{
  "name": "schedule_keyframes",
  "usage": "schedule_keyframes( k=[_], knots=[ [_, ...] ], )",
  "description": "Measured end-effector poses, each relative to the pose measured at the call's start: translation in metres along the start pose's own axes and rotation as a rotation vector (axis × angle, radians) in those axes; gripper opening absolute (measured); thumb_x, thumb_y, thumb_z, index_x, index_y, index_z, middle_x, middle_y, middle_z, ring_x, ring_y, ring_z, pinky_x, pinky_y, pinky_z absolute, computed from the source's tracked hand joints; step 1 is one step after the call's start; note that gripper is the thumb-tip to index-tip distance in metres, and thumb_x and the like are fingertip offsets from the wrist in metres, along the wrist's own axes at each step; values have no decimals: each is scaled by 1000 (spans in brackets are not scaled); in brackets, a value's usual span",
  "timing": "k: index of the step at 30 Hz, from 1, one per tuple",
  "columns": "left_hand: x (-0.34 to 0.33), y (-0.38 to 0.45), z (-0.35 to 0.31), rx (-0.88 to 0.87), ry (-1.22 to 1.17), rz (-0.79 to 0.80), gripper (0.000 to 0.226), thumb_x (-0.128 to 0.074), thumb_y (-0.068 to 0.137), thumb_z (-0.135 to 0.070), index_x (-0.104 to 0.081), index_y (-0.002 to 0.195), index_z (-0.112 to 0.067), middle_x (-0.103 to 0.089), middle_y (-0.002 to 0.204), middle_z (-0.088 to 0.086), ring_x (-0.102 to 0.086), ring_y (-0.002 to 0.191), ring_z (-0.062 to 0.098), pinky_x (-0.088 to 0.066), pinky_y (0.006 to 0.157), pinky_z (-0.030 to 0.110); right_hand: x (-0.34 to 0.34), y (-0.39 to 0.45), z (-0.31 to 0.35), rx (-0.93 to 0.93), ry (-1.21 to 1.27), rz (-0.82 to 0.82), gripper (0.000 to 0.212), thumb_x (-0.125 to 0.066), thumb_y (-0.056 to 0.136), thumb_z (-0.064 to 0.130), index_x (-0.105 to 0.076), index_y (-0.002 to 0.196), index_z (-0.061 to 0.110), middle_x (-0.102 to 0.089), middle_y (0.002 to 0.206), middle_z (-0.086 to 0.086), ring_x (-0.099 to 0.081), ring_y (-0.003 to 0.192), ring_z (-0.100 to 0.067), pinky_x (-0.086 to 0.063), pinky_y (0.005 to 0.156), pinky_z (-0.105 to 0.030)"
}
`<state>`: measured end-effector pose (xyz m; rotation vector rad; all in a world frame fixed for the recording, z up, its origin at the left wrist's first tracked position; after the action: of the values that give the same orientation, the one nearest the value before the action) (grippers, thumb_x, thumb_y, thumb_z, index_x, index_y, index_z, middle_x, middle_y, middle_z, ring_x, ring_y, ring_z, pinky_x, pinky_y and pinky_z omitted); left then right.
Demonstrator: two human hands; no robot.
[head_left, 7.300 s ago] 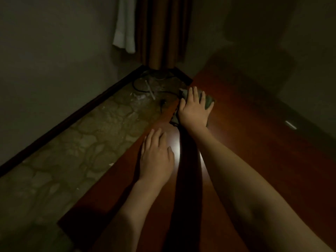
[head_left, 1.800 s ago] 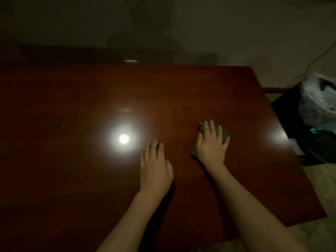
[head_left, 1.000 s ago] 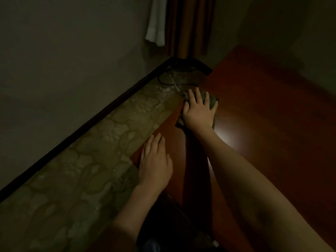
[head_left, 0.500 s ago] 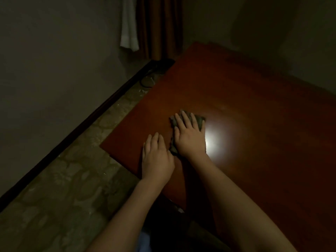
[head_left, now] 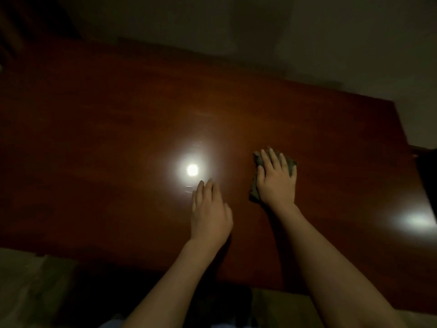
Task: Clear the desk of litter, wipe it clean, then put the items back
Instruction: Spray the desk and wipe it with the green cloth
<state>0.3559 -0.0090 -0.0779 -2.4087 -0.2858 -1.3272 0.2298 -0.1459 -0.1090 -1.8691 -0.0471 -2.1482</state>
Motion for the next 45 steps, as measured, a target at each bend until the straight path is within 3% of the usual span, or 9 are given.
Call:
schedule_keyframes(
  k=[6, 12, 18, 22, 26, 29, 32, 36, 45],
  knots=[
    [-94, -8, -149, -155, 33, 130, 56, -30, 101, -27, -13, 151, -8, -8, 159, 6, 2, 146, 23, 0, 120, 37, 30, -7, -190, -131, 21, -38, 50, -22, 102, 41, -15, 151, 35, -11, 160, 11, -5, 147, -14, -1, 117, -48],
    [-152, -26, -236, -273, 104, 242, 57, -30, 101, -29, -11, 151, -11, -4, 160, 5, 4, 146, 22, 3, 120, 39, 47, -28, -319, -233, 59, -82, 49, -26, 102, 38, -21, 151, 32, -16, 159, 9, -9, 147, -16, -4, 117, -49],
    [-168, -33, -254, -321, 187, 284, 57, -32, 101, -30, -13, 151, -11, -5, 159, 5, 2, 147, 23, 0, 120, 40, 48, -60, -368, -341, 89, -119, 49, -27, 103, 38, -22, 151, 30, -18, 158, 8, -12, 147, -16, -9, 116, -51],
    [-162, -35, -245, -328, 162, 299, 57, -32, 101, -29, -12, 151, -11, -4, 160, 5, 4, 147, 23, 2, 120, 38, 47, -91, -375, -425, 91, -155, 57, -17, 96, 43, -28, 149, 25, -24, 157, 3, -22, 144, -23, -18, 115, -54],
    [-146, -40, -220, -309, 131, 316, 56, -30, 102, -30, -11, 151, -12, -2, 160, 5, 6, 146, 22, 6, 117, 36, 40, -121, -364, -547, 86, -147, 61, -16, 94, 44, -28, 150, 25, -21, 158, 2, -18, 145, -24, -15, 114, -57],
    [-122, -34, -183, -279, 101, 289, 56, -29, 102, -30, -10, 151, -12, -1, 160, 4, 5, 147, 21, 7, 116, 35, 34, -126, -328, -629, 96, -133, 52, -22, 101, 39, -22, 152, 26, -17, 159, 1, -11, 147, -25, -9, 114, -60],
    [-85, -19, -127, -204, 60, 236, 56, -30, 101, -29, -11, 151, -11, -3, 160, 5, 3, 147, 22, 4, 118, 38, 23, -108, -246, -539, 57, -91, 52, -26, 102, 38, -18, 152, 27, -13, 160, 3, -8, 147, -23, -7, 116, -58],
    [-24, 0, -22, -94, 28, 142, 56, -31, 100, -28, -14, 151, -10, -7, 159, 6, 2, 146, 23, -1, 120, 38, 0, -72, -86, -348, 15, -27, 53, -24, 102, 41, -12, 152, 30, -5, 160, 7, -3, 148, -21, -3, 116, -56],
    [145, 5, 270, 230, -5, -101, 56, -32, 100, -26, -15, 150, -10, -7, 159, 6, 3, 146, 23, 4, 117, 36, -59, -25, 307, 94, -16, 62, 55, -25, 102, 38, -6, 153, 31, 0, 161, 9, 4, 148, -19, 3, 117, -53]
  ],
)
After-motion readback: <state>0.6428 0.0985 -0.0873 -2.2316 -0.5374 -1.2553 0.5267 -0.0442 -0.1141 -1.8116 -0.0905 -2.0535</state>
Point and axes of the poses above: each hand's wrist, its own y-axis towards the middle knuckle, its own x-axis out of the back of the hand, z = x × y, the point moved 8 cm from there along y, towards the middle knuckle
